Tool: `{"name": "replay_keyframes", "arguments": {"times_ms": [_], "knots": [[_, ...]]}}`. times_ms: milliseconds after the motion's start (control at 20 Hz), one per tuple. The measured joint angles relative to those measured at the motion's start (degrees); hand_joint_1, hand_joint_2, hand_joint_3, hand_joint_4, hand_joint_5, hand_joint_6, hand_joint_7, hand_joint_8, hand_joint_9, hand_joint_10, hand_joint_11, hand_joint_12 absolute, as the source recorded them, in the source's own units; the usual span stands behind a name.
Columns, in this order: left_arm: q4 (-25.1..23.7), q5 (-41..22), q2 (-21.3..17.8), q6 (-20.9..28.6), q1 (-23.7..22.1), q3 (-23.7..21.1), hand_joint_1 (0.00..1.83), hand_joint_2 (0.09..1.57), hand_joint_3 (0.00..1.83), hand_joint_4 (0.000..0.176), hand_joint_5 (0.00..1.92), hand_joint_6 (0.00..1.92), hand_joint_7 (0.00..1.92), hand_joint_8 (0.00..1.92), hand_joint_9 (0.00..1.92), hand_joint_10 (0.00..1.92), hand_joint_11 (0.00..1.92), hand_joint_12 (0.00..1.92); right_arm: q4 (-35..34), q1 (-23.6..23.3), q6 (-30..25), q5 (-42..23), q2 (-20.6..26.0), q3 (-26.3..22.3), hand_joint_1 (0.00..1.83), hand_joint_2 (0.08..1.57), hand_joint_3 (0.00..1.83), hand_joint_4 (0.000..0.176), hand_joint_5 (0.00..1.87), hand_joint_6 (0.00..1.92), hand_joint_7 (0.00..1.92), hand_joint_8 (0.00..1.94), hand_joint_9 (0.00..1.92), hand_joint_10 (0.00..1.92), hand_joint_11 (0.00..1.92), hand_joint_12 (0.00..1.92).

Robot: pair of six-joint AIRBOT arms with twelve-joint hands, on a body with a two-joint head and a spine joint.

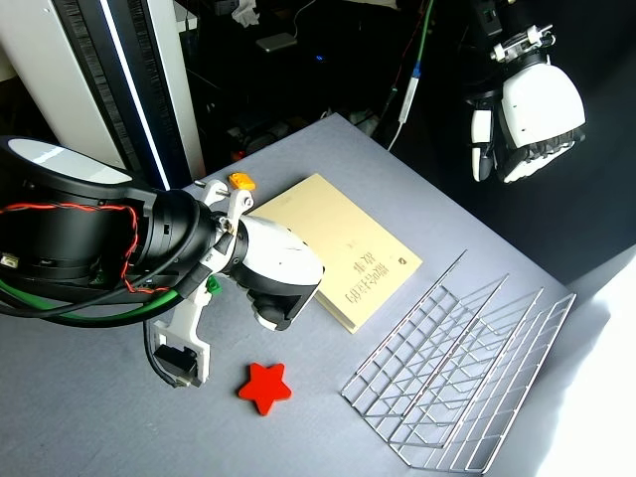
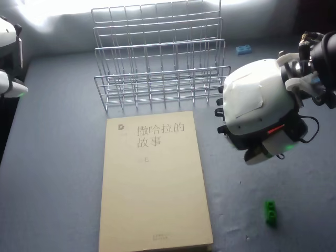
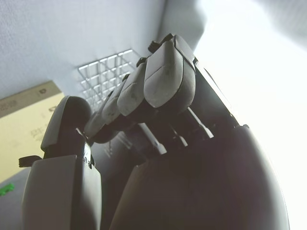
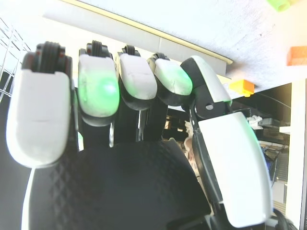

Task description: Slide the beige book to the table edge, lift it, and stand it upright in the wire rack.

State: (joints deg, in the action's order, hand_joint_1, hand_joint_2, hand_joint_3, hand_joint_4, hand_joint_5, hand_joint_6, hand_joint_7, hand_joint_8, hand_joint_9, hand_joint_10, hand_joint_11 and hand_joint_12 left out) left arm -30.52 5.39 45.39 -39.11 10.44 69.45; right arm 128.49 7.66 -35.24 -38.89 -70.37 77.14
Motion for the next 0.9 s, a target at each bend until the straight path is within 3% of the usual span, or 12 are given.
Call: {"name": "replay_keyframes", "arguments": {"times_ms": [250, 550, 600, 750, 850, 900], "knots": [[0.09, 0.70, -0.09, 0.02, 0.37, -0.04, 0.35, 1.12, 0.00, 0.000, 0.40, 0.00, 0.37, 0.00, 0.35, 0.00, 0.01, 0.80, -0.11, -0.35, -0.04, 0.07, -0.13, -0.17, 0.15, 1.17, 0.00, 0.000, 0.24, 0.00, 0.25, 0.00, 0.21, 0.00, 0.00, 0.72], [0.20, 6.43, -0.20, -0.04, -1.57, 0.61, 0.18, 1.18, 0.01, 0.000, 0.38, 0.00, 0.35, 0.00, 0.31, 0.00, 0.00, 0.68, 0.11, -0.15, -0.11, -0.76, 0.20, -0.35, 0.01, 1.09, 0.00, 0.000, 0.19, 0.00, 0.21, 0.00, 0.19, 0.00, 0.00, 0.61], [0.15, 5.62, 0.37, 1.51, 1.18, 2.80, 0.18, 1.18, 0.00, 0.000, 0.39, 0.01, 0.35, 0.00, 0.31, 0.00, 0.00, 0.71, 0.26, -0.15, -0.11, -1.09, 1.60, -2.08, 0.01, 1.08, 0.00, 0.000, 0.16, 0.00, 0.20, 0.00, 0.17, 0.00, 0.00, 0.50], [0.11, 0.22, 0.52, 7.76, 7.10, 5.05, 0.20, 1.18, 0.00, 0.000, 0.39, 0.00, 0.33, 0.00, 0.28, 0.00, 0.00, 0.69, 0.04, 0.50, -0.59, -1.18, 3.41, -4.44, 0.03, 1.09, 0.00, 0.000, 0.15, 0.00, 0.18, 0.00, 0.15, 0.00, 0.00, 0.44], [1.20, -6.03, 0.15, 8.61, 10.78, 6.38, 0.19, 1.18, 0.00, 0.000, 0.38, 0.00, 0.33, 0.00, 0.30, 0.01, 0.00, 0.71, 0.28, 1.79, -1.18, -1.44, 4.87, -6.27, 0.08, 1.10, 0.00, 0.000, 0.12, 0.00, 0.16, 0.00, 0.12, 0.00, 0.00, 0.36], [4.57, -10.01, -0.15, 7.69, 12.72, 7.21, 0.17, 1.18, 0.00, 0.000, 0.39, 0.00, 0.34, 0.00, 0.31, 0.01, 0.00, 0.73, 0.31, 2.03, -1.42, -1.68, 5.49, -7.08, 0.07, 1.11, 0.00, 0.000, 0.12, 0.00, 0.16, 0.00, 0.13, 0.00, 0.00, 0.40]]}}
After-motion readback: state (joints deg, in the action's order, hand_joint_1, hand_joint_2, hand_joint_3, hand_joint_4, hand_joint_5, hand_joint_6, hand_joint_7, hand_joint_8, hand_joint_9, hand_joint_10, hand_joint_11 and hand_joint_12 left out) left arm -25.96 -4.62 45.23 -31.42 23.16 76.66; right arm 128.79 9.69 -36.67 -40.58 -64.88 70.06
